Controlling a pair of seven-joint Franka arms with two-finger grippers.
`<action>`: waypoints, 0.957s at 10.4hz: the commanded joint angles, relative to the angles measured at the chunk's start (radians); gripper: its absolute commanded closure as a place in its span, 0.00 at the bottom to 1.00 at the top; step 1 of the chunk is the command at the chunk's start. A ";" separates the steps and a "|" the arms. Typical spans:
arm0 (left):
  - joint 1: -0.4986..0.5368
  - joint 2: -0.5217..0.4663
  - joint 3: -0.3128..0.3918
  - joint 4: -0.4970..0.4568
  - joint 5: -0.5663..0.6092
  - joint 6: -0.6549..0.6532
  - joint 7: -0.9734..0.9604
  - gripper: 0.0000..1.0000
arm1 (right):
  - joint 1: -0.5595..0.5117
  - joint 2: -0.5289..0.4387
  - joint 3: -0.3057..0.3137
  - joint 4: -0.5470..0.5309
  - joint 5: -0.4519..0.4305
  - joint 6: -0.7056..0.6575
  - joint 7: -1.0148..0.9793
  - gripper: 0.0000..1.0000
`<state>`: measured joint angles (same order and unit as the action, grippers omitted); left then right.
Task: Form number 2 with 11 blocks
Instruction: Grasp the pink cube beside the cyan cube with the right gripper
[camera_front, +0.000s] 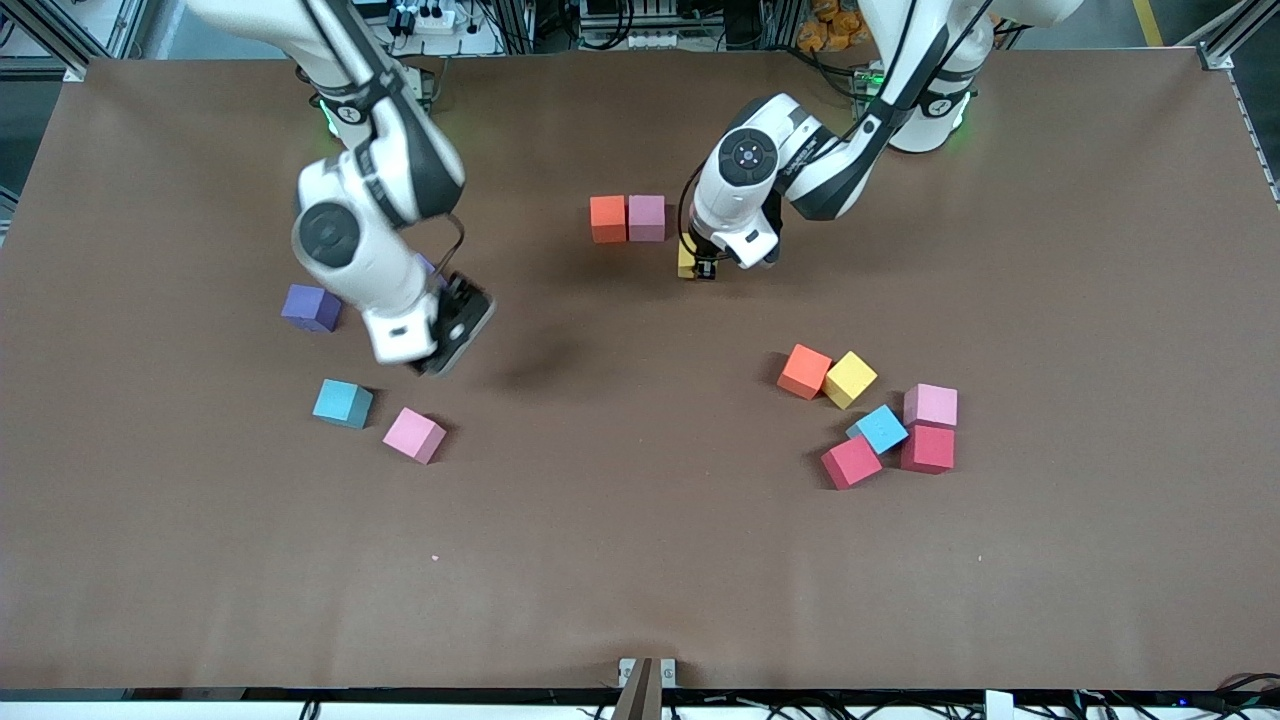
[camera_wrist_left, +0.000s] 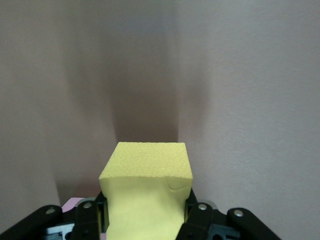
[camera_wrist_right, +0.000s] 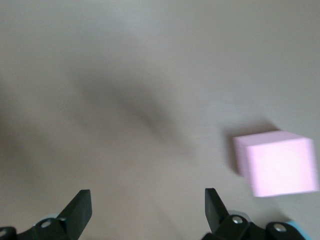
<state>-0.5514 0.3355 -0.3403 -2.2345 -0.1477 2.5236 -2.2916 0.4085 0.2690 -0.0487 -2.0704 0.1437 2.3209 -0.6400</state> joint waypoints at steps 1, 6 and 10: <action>-0.056 -0.013 -0.002 -0.040 -0.020 0.049 -0.068 1.00 | -0.083 0.184 0.017 0.211 -0.045 -0.014 -0.027 0.00; -0.084 -0.016 -0.002 -0.077 -0.018 0.075 -0.177 1.00 | -0.175 0.334 0.018 0.351 -0.088 0.030 -0.059 0.00; -0.108 -0.018 -0.003 -0.100 -0.018 0.096 -0.198 1.00 | -0.186 0.361 0.020 0.362 -0.078 0.034 -0.087 0.00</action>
<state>-0.6442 0.3393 -0.3440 -2.3029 -0.1477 2.5896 -2.4734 0.2415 0.6129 -0.0434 -1.7361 0.0728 2.3576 -0.7121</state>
